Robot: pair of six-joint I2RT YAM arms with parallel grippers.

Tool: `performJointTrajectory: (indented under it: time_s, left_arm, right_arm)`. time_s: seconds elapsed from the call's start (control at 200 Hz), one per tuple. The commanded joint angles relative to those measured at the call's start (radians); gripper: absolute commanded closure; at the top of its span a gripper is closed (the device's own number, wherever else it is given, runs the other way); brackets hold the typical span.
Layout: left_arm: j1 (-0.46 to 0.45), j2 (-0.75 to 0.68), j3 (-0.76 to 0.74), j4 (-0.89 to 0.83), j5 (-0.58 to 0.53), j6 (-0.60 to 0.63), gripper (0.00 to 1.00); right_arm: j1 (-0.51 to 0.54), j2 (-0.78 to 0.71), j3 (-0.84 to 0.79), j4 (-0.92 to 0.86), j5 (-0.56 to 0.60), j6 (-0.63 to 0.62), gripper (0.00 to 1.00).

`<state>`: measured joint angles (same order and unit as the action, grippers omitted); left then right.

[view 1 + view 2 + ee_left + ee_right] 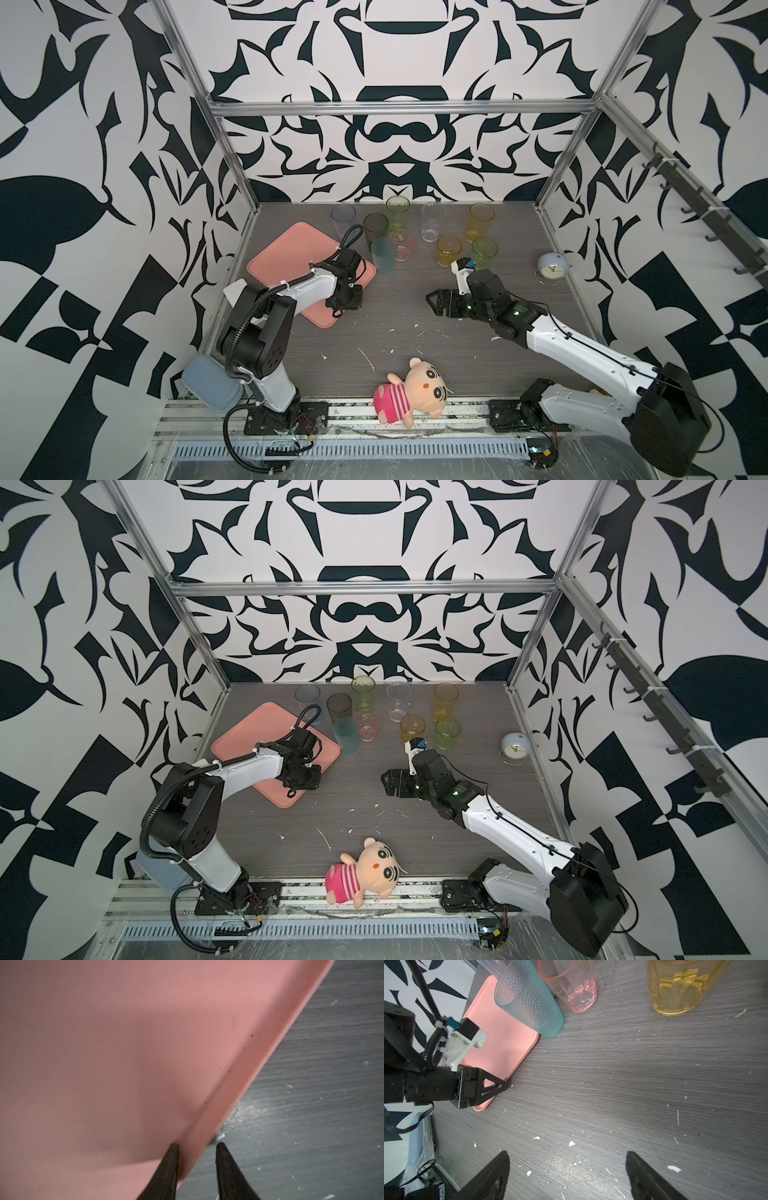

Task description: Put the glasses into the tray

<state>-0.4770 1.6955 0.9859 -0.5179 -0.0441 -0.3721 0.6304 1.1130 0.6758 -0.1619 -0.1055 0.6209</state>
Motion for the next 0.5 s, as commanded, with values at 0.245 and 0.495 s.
performJointTrajectory:
  time_s: [0.245, 0.495]
  left_arm:
    - [-0.082, 0.009, -0.037, -0.053, 0.051, -0.015, 0.73]
    - [-0.124, 0.001, -0.059, -0.043, 0.059, -0.027, 0.81]
  right_arm:
    - [0.005, -0.050, -0.011, -0.016, 0.052, 0.017, 0.11]
    - [0.005, -0.070, -0.023, -0.050, 0.096, 0.048, 0.12]
